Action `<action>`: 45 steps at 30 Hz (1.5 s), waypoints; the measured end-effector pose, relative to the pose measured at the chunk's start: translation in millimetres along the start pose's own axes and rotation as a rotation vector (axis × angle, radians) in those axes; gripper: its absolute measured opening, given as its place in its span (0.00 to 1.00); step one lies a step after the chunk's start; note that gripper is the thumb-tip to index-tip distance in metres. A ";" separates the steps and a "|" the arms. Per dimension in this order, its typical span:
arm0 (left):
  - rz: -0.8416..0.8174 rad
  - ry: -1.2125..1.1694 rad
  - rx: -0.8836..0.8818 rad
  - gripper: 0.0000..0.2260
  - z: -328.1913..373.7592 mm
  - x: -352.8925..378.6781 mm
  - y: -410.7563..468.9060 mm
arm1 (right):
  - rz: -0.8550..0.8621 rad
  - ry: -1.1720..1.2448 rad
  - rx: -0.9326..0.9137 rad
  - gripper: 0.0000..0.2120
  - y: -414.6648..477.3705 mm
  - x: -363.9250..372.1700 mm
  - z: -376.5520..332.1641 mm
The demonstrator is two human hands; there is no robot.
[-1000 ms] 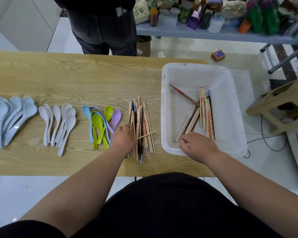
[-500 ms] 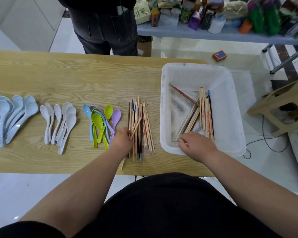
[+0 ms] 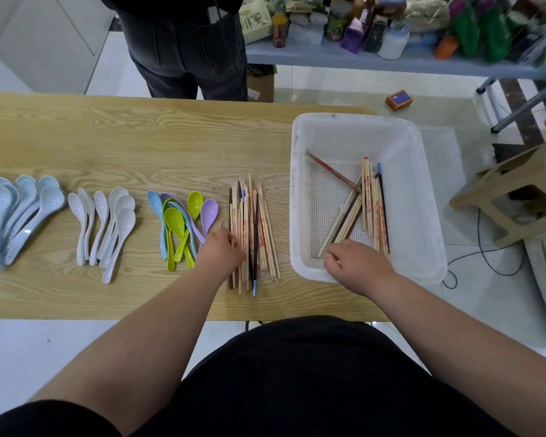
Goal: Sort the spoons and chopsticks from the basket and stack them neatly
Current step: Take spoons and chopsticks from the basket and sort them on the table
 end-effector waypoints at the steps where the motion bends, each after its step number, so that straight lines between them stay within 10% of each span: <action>1: -0.020 0.038 -0.004 0.17 -2.7 3.3 -1.2 | 0.001 0.000 -0.001 0.12 0.1 0.4 0.4; 30: -0.024 0.255 -0.056 0.05 -94.4 3.2 -61.4 | -0.021 -0.006 -0.051 0.14 1.6 -3.0 -1.6; 45: -0.089 0.252 0.105 0.21 -26.3 14.2 -53.5 | 0.003 -0.017 -0.047 0.14 -0.1 -4.5 -2.0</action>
Point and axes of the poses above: each hand's wrist, its own y-axis towards the middle knuckle, its own x-axis out of the palm, z = x × y, the point moved 7 cm from there along y, towards the middle knuckle, and after that the axes turned 3 degrees about -x, right-handed, at the moved point
